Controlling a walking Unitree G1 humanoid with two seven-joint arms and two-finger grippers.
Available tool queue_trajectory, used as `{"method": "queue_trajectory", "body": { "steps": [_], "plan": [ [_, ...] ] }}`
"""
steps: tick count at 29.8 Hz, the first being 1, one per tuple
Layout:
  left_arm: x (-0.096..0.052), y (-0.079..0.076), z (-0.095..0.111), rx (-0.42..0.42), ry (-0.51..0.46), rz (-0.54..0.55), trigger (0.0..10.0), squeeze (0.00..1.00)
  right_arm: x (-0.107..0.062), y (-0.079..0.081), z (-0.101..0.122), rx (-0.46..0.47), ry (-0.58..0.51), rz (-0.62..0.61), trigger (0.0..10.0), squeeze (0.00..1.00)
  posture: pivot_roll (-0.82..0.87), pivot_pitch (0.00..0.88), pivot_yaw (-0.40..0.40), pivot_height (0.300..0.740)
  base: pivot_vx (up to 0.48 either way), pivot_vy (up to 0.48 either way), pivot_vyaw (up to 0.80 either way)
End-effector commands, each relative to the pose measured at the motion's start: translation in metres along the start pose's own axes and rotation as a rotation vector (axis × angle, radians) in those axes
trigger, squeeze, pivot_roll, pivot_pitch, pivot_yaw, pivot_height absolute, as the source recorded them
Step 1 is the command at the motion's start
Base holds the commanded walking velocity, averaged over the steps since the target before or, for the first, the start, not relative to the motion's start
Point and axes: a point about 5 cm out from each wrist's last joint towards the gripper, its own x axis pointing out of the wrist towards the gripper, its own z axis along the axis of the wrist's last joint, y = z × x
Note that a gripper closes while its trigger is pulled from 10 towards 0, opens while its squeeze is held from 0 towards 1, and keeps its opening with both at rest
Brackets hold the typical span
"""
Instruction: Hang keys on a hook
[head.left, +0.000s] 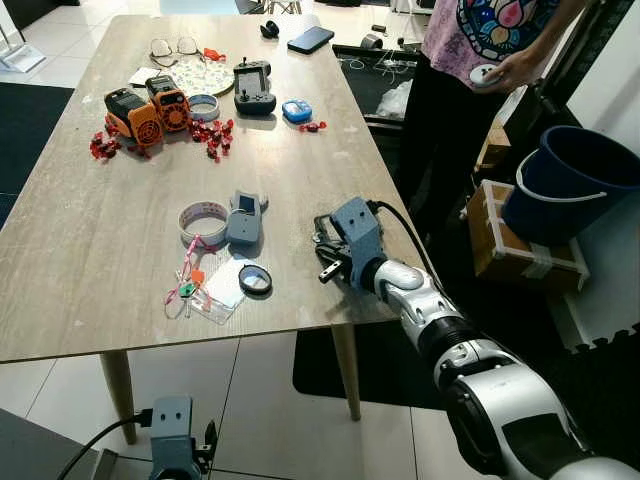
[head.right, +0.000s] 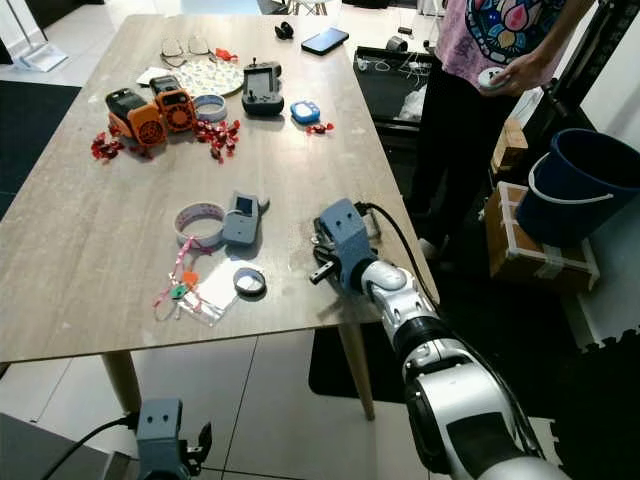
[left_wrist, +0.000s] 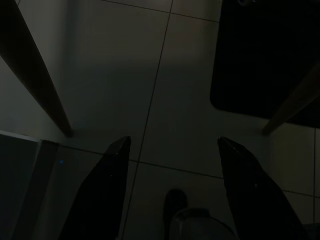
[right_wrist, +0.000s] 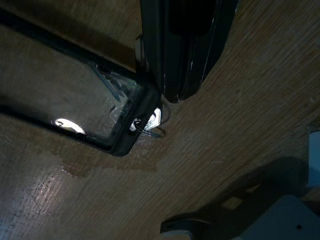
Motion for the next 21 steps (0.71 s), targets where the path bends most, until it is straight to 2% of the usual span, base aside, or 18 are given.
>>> {"method": "queue_trajectory", "body": {
  "steps": [1,3,6,9,12,13,17,21],
  "plan": [
    [-0.004,-0.004,-0.009,-0.001,0.033,-0.005,10.0,0.0,-0.002,-0.004,-0.004,0.057,-0.003,-0.041,0.0,0.0,0.07,0.185,-0.048,0.74,0.0,0.0,0.0],
    [-0.004,-0.004,-0.009,-0.001,0.033,-0.005,10.0,0.0,-0.002,-0.007,0.001,0.07,-0.027,-0.06,0.0,0.0,0.07,0.183,-0.048,0.74,0.0,0.0,0.0],
    [-0.004,-0.004,-0.009,0.0,0.033,-0.005,10.0,0.0,-0.004,-0.018,0.017,0.114,-0.135,-0.133,0.0,0.0,0.06,0.178,-0.049,0.74,0.0,0.0,0.0],
    [-0.004,-0.004,-0.009,0.0,0.032,-0.004,10.0,0.0,-0.005,-0.022,0.022,0.127,-0.168,-0.155,0.0,0.0,0.07,0.176,-0.05,0.74,0.0,0.0,0.0],
    [-0.004,-0.004,-0.009,-0.002,0.031,-0.004,10.0,0.0,-0.014,-0.041,0.034,0.199,-0.263,-0.28,0.4,0.0,0.06,0.175,-0.052,0.74,0.0,0.0,0.0],
    [-0.004,-0.004,-0.009,-0.003,0.031,-0.003,10.0,0.0,-0.017,-0.049,0.035,0.233,-0.283,-0.33,0.0,0.0,0.06,0.175,-0.052,0.74,0.0,0.0,0.0],
    [-0.003,-0.004,-0.009,-0.004,0.032,-0.003,10.0,0.0,-0.024,-0.06,0.033,0.286,-0.286,-0.394,0.0,0.0,0.06,0.18,-0.051,0.74,0.0,0.0,0.0],
    [-0.003,-0.005,-0.009,-0.005,0.034,-0.003,10.0,0.0,-0.03,-0.068,0.016,0.288,-0.175,-0.445,0.0,0.0,0.06,0.183,-0.052,0.74,0.0,0.0,0.0]
  ]
}}
